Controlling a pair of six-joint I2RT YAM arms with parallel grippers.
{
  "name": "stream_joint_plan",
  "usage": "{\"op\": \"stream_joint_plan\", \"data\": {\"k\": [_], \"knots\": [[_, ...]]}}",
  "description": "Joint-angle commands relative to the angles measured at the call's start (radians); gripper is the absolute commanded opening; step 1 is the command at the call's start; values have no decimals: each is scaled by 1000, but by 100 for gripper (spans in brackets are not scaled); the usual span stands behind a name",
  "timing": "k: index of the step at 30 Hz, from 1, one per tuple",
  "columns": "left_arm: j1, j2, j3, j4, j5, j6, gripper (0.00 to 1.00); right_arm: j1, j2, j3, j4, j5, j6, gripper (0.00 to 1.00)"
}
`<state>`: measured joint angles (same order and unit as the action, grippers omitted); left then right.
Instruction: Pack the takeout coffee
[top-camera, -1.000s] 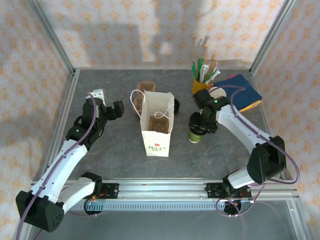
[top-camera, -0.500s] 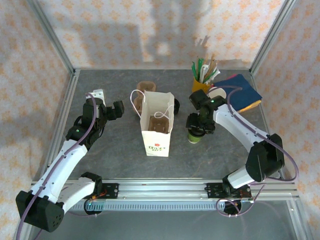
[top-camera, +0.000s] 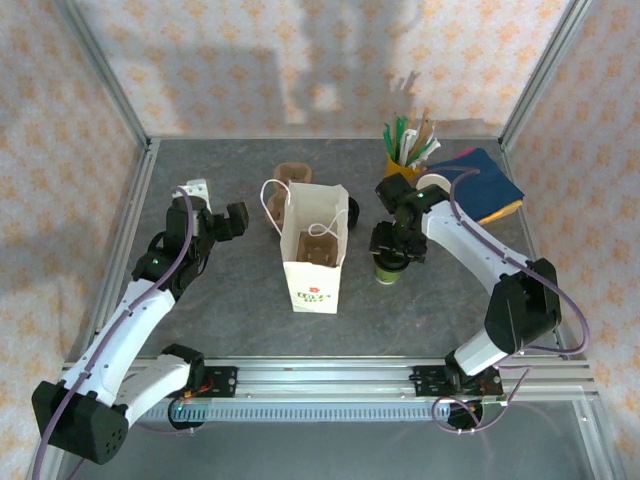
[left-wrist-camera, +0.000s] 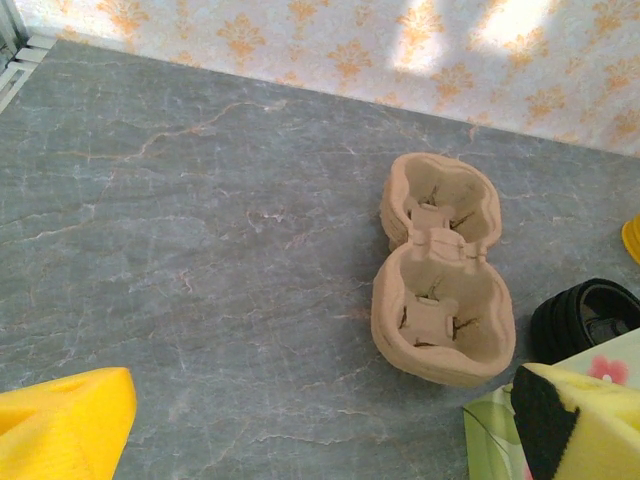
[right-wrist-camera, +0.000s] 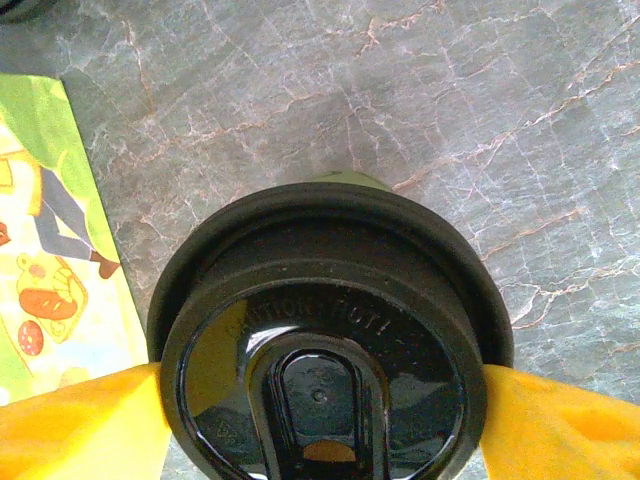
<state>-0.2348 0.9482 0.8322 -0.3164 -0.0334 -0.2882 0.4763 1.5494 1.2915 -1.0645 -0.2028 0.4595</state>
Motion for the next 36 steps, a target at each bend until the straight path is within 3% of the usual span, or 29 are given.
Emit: {"op": "stream_joint_plan", "data": {"k": [1,8,18,29,36], "knots": [[8,-12,-13,31,-8,12,98,-4,20,17,-50,-2,-34,77],[9,-11,-11,29,-7,12,98,-7,43,24,-72,-2,-67,80],[9,-11,-15,30,-5,12,98,-18,92,43,-83,-49,-110,76],[9,-6,-12,27,-6,12,98,21,139,42,-96,2,-103,74],[9,-3,-11,28,-7,12,98,21,147,13,-76,2,-102,77]]}}
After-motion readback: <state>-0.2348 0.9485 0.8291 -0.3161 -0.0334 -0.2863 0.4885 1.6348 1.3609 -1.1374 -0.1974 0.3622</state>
